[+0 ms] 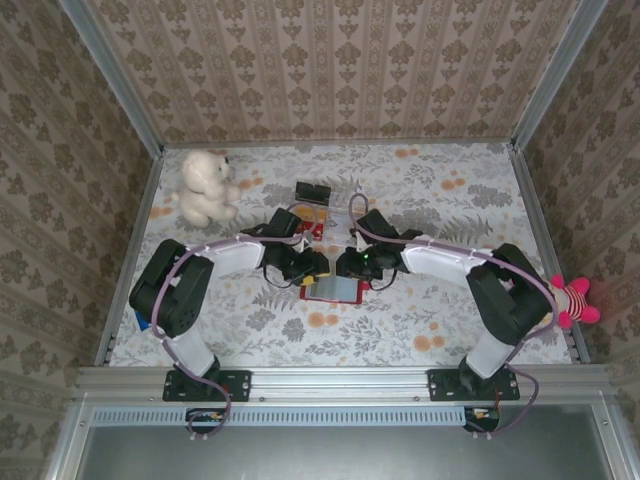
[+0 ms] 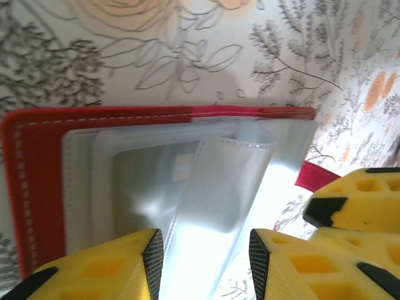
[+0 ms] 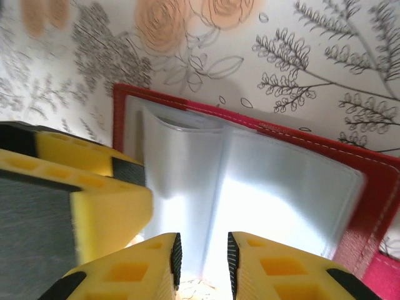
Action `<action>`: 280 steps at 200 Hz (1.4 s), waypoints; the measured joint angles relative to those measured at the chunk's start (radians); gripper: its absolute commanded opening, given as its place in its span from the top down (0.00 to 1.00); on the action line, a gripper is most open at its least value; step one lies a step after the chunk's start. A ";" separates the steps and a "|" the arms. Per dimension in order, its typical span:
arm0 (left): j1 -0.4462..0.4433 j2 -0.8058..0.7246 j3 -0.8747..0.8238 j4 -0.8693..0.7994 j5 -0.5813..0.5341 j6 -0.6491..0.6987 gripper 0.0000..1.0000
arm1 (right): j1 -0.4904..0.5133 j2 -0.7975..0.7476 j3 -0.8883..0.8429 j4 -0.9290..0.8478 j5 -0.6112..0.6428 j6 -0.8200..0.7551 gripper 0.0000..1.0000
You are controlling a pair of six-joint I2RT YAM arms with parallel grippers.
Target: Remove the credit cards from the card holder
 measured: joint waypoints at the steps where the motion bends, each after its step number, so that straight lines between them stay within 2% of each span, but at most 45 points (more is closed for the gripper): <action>1: 0.000 0.000 0.000 0.000 0.001 0.000 0.56 | 0.000 -0.002 -0.001 0.001 0.000 0.000 0.73; 146: -0.147 0.125 0.151 0.042 0.049 -0.001 0.56 | -0.118 -0.218 -0.155 0.004 0.120 0.080 0.72; 196: -0.153 0.137 0.166 0.051 0.058 -0.001 0.58 | -0.123 -0.232 -0.163 0.004 0.129 0.080 0.73; 227: -0.114 0.100 0.134 0.049 0.048 0.000 0.59 | -0.112 -0.230 -0.157 -0.003 0.121 0.067 0.73; 280: 0.083 -0.116 -0.009 -0.028 -0.048 -0.001 0.56 | 0.012 -0.079 -0.020 -0.011 0.080 0.043 0.72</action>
